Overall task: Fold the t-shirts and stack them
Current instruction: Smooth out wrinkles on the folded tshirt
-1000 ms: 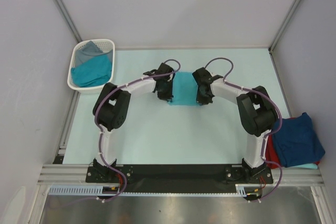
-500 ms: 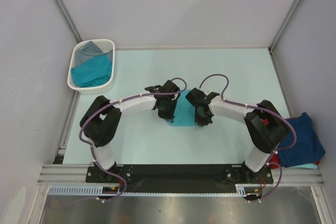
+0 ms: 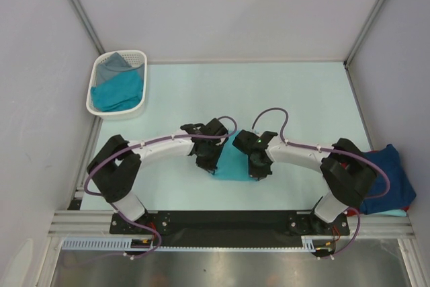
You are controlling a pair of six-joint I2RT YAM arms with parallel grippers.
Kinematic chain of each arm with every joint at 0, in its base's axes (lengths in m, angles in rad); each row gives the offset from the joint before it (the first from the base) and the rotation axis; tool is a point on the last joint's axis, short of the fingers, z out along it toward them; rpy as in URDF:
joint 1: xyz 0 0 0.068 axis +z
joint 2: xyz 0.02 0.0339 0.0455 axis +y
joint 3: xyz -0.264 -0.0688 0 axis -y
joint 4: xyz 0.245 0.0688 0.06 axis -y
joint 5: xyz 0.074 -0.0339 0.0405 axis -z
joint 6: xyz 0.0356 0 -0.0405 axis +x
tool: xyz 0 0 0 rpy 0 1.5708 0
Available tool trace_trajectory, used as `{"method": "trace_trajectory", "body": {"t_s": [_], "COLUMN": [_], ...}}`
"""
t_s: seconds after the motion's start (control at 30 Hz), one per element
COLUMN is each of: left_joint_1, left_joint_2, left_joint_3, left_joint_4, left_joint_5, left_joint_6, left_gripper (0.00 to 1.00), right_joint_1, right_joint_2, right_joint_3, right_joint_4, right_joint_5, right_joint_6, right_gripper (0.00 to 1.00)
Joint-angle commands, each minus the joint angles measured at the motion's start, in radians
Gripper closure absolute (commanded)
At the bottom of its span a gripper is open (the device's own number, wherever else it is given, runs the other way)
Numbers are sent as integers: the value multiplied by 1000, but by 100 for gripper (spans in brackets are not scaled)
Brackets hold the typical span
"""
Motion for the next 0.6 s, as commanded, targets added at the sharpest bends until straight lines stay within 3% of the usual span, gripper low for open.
{"method": "trace_trajectory", "body": {"t_s": [0.0,0.07,0.1,0.17,0.2,0.27,0.3,0.37,0.47,0.57], "left_joint_1": [-8,-13,-14,-14,-14,-10,-5,16,50,96], "left_joint_2": [9,15,6,-27,-62,-95,-107,-104,-46,28], "left_joint_3": [-2,21,32,75,99,204,248,383,504,528], "left_joint_4": [-18,-19,-24,-30,-50,-73,-94,-107,-118,-104], "left_joint_5": [-11,-20,-55,-119,-193,-256,-282,-299,-278,-179], "left_joint_6": [-4,4,4,6,7,21,27,56,81,76], "left_gripper": [91,84,82,75,71,54,51,47,47,61], "right_joint_1": [3,3,4,4,1,-20,-26,-49,-81,-114], "right_joint_2": [5,17,19,-6,-15,-29,-27,-9,28,68], "right_joint_3": [20,42,54,109,140,262,310,450,535,520], "right_joint_4": [-29,-35,-35,-36,-55,-64,-93,-107,-105,-56], "right_joint_5": [34,47,72,104,151,190,211,245,253,220], "right_joint_6": [18,15,15,2,-8,-59,-74,-112,-170,-193], "right_gripper": [100,89,74,58,44,35,30,29,32,54]}}
